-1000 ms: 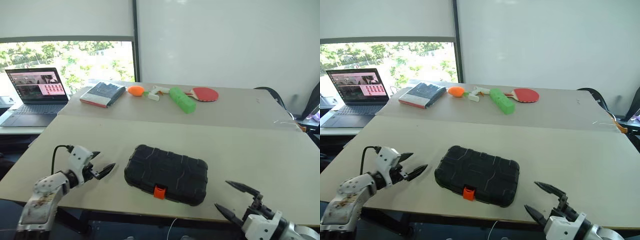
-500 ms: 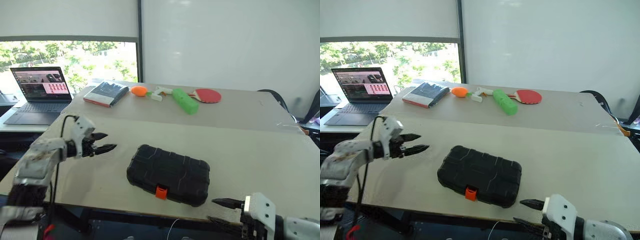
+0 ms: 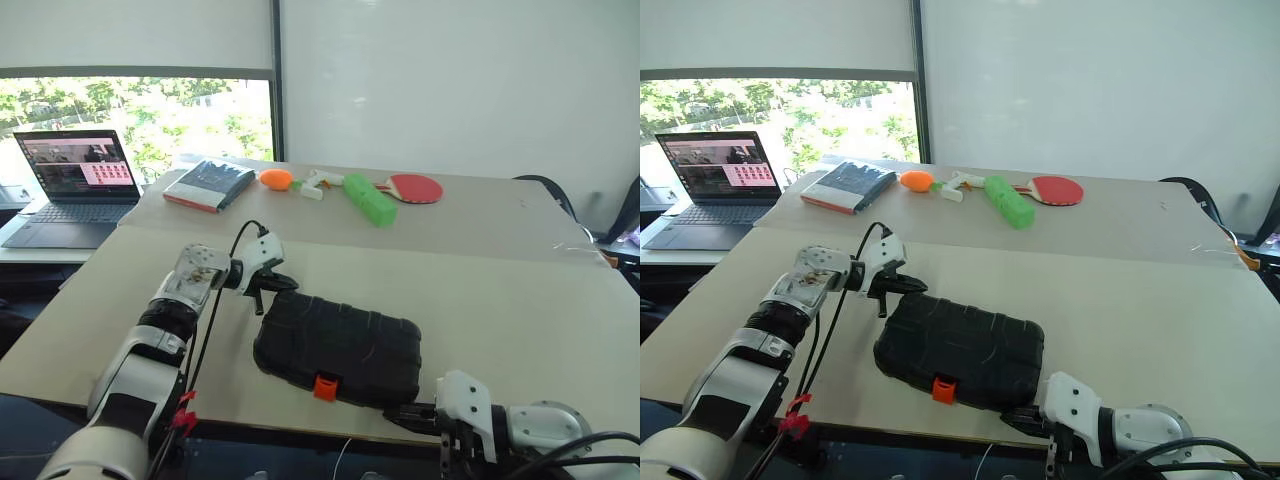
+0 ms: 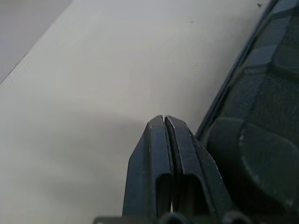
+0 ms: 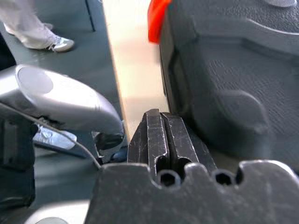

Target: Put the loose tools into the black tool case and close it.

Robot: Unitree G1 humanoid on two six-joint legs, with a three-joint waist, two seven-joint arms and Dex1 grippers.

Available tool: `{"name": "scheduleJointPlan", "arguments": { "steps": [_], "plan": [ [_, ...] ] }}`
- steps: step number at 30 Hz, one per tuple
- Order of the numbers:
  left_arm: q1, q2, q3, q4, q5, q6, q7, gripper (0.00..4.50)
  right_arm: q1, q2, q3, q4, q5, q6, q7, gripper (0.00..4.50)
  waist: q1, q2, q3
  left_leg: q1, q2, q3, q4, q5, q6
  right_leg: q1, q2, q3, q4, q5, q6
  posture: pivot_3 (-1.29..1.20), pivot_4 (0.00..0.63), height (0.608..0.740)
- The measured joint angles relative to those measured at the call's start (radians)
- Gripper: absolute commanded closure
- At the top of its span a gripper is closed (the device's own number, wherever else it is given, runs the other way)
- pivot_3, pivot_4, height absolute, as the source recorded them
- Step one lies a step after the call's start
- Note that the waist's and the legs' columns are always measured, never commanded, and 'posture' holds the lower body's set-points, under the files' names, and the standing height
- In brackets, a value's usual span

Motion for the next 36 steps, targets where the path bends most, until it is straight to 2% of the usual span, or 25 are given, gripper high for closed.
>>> {"name": "scheduleJointPlan", "arguments": {
  "steps": [7, 11, 17, 22, 28, 36],
  "plan": [
    [0.125, 0.098, -0.025, -0.161, 0.014, 0.027, -0.139, 4.42, -0.090, 0.051, -0.072, 0.107, -0.051, 0.033, -0.062, 4.50, -0.007, 0.001, 0.000, 0.001, 0.000, 0.000, 0.000, 0.000, 0.000, 0.000, 0.000, 0.000, 0.002, 0.000, 0.000, 0.00, 0.150, 0.736],
    [0.164, 0.101, -0.026, -0.198, 0.006, 0.087, -0.156, 4.42, -0.091, 0.046, -0.116, 0.112, -0.049, 0.034, -0.043, 4.50, 0.000, 0.000, 0.000, 0.000, 0.001, -0.001, 0.001, 0.000, 0.000, -0.001, 0.000, -0.001, 0.002, 0.000, 0.000, 0.00, 0.150, 0.736],
    [0.011, 0.089, 0.074, -0.331, -0.132, 0.338, -0.184, 4.42, -0.018, 0.014, -0.124, 0.051, 0.021, 0.034, 0.084, 4.50, 0.009, 0.000, 0.000, -0.001, 0.000, -0.002, 0.002, 0.000, 0.000, 0.001, -0.001, -0.001, 0.002, 0.000, 0.001, 0.00, 0.150, 0.736],
    [-0.040, 0.010, 0.034, -0.501, -0.211, 0.462, -0.231, 4.42, -0.034, 0.001, -0.089, 0.043, 0.029, 0.034, 0.138, 4.50, 0.003, 0.001, 0.000, 0.001, 0.000, -0.002, 0.002, 0.000, 0.000, 0.001, 0.000, 0.000, 0.002, 0.000, 0.001, 0.00, 0.150, 0.736],
    [0.046, -0.045, -0.199, -0.536, -0.103, 0.333, -0.261, 4.42, -0.098, 0.013, -0.014, 0.073, 0.000, 0.034, 0.161, 4.50, -0.013, 0.002, 0.000, 0.001, 0.000, -0.003, 0.001, 0.000, 0.000, 0.000, 0.001, 0.001, 0.004, -0.001, 0.000, 0.00, 0.150, 0.736],
    [0.035, -0.080, -0.252, -0.482, -0.013, 0.082, -0.225, 4.42, -0.185, 0.047, 0.026, 0.093, -0.010, 0.048, 0.161, 4.50, -0.001, 0.003, -0.001, 0.006, -0.001, -0.003, 0.002, 0.000, 0.000, 0.006, 0.000, 0.000, 0.003, -0.001, 0.000, 0.00, 0.150, 0.736]
  ]
}}
